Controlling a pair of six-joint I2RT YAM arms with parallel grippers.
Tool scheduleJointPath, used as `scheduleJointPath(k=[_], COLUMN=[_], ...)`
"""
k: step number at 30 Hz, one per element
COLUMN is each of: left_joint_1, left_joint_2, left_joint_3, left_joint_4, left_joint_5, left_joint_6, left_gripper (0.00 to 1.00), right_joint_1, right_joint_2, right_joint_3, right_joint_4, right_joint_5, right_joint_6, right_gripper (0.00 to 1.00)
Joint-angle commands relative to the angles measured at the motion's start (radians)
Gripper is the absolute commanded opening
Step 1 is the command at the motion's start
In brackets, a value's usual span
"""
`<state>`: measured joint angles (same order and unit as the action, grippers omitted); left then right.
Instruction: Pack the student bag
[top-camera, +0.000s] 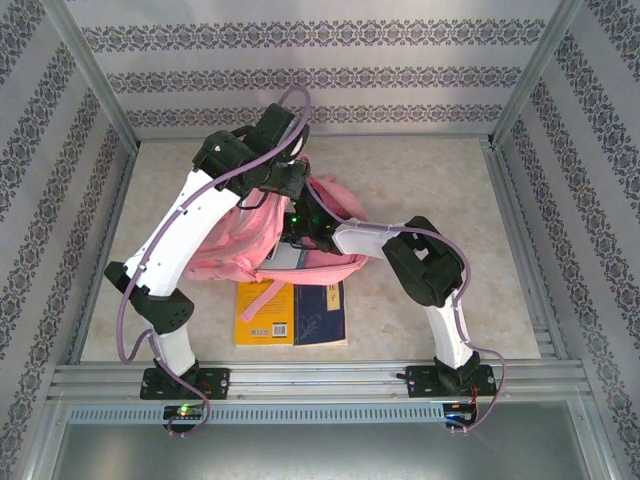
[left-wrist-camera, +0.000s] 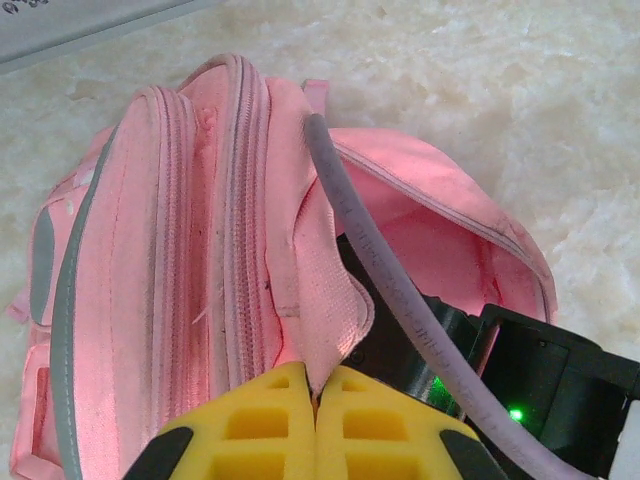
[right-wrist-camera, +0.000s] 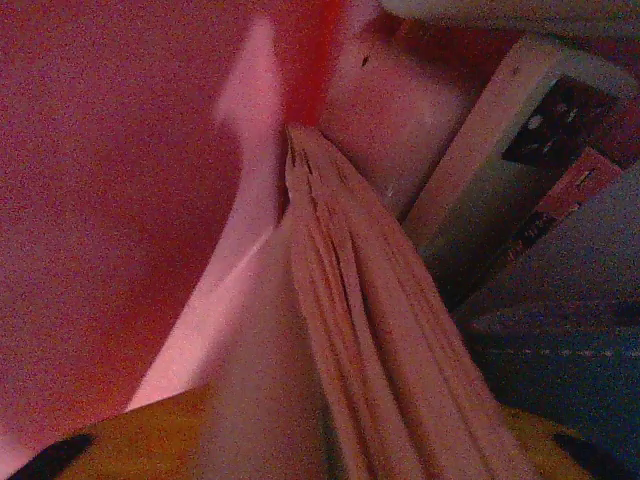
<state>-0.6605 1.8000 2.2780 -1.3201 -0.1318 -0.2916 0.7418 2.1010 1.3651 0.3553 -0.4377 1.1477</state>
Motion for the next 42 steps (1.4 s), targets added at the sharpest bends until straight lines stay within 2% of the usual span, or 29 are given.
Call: scheduleJointPath(k=[1, 5, 8, 12, 16, 20, 26, 31, 33, 36, 38, 40, 42], left_joint_1=[0.005, 0.022, 0.042, 0.06, 0.072, 0.112, 0.159, 0.17, 0.171, 0.17, 0.169, 0.169, 0.169], left_joint_2=[-0.032, -0.022, -0.016, -0.006, 0.012, 0.028, 0.078, 0.125, 0.134, 0.146, 0.155, 0.158, 0.135], left_joint_3=[0.045, 0.044, 0.043, 0.044, 0.037, 0.002, -0.051, -0.133, -0.179, -0.248, -0.274, -0.278, -0.281], left_joint_4=[0.099, 0.097, 0.098, 0.106, 0.114, 0.154, 0.25, 0.341, 0.381, 0.446, 0.471, 0.471, 0.459], left_joint_5=[0.006, 0.01, 0.013, 0.024, 0.008, 0.021, 0.056, 0.139, 0.176, 0.227, 0.263, 0.293, 0.3], left_joint_6=[-0.004, -0.015, -0.036, -0.048, -0.059, -0.109, -0.145, -0.149, -0.166, -0.191, -0.206, -0.218, -0.219], left_gripper=[0.0, 0.0, 0.0, 0.0, 0.0, 0.0, 0.0, 0.0, 0.0, 0.0, 0.07, 0.3, 0.42], right_joint_1=[-0.013, -0.037, -0.057, -0.074, -0.098, -0.126, -0.133, -0.115, -0.117, -0.132, -0.133, -0.131, -0.133], right_joint_2=[-0.013, -0.102, -0.188, -0.317, -0.453, -0.629, -0.858, -1.012, -1.047, -1.052, -1.029, -0.992, -0.961], right_joint_3=[0.028, -0.058, -0.128, -0.199, -0.308, -0.43, -0.539, -0.62, -0.642, -0.658, -0.665, -0.666, -0.664], right_joint_4=[-0.06, -0.066, -0.072, -0.174, -0.242, -0.312, -0.521, -0.682, -0.726, -0.76, -0.764, -0.774, -0.792], right_joint_5=[-0.011, -0.001, 0.014, 0.052, 0.081, 0.162, 0.235, 0.345, 0.352, 0.255, 0.18, 0.12, 0.091], right_joint_6=[-0.103, -0.144, -0.162, -0.264, -0.318, -0.341, -0.419, -0.487, -0.491, -0.476, -0.467, -0.466, -0.47], right_gripper=[0.54, 0.65, 0.68, 0.69, 0.68, 0.64, 0.59, 0.55, 0.54, 0.53, 0.55, 0.57, 0.58])
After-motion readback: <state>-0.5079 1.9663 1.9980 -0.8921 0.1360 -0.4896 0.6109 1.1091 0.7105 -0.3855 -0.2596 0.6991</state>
